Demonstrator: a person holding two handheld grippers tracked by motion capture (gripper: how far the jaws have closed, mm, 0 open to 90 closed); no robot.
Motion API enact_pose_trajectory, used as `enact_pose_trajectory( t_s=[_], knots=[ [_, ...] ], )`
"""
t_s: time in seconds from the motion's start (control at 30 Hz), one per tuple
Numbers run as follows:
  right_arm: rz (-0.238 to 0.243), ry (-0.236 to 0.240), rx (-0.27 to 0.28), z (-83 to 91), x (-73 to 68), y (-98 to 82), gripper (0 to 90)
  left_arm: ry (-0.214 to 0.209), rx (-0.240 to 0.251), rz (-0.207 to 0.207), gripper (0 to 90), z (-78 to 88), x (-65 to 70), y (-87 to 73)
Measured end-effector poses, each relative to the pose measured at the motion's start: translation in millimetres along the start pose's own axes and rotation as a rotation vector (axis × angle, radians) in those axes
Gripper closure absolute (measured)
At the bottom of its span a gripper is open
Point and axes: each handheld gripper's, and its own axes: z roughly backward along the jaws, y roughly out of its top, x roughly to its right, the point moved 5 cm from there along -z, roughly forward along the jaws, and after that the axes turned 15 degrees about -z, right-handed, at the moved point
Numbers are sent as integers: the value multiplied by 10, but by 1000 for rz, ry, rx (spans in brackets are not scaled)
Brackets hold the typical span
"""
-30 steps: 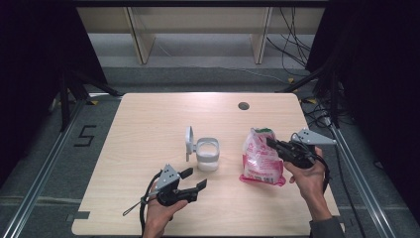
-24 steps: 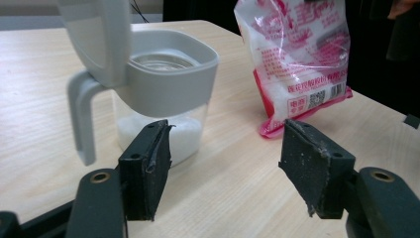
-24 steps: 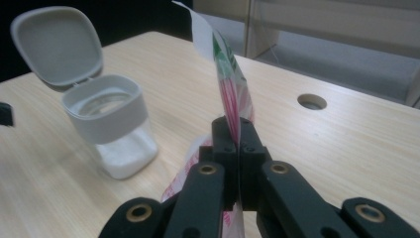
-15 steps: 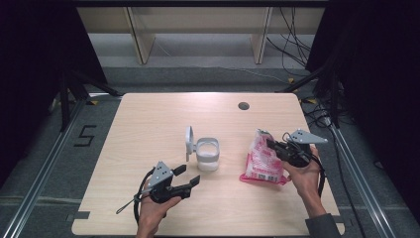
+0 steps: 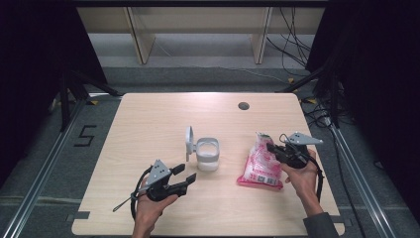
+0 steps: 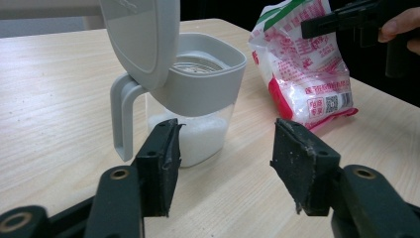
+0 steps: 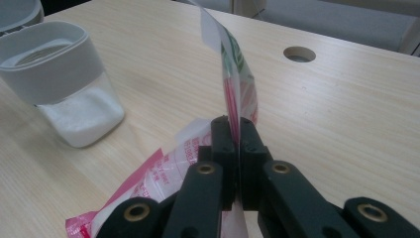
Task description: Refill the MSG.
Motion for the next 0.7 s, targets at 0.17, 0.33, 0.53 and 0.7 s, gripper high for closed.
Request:
enact_pose_trajectory(
  t_s=[0.17, 0.33, 0.53, 0.7],
  knots=[
    [-13, -12, -22, 3, 61, -34, 876, 17, -2, -12, 485, 7, -46, 25],
    [-44, -27, 1, -21, 123, -52, 867, 20, 1, -20, 604, 23, -108, 38],
    [-44, -38, -1, 1, 175, -65, 826, 60, -4, -50, 778, 27, -220, 20],
    [-73, -44, 4, 29, 192, -100, 761, 109, -6, -62, 891, 18, -335, 47]
  ],
)
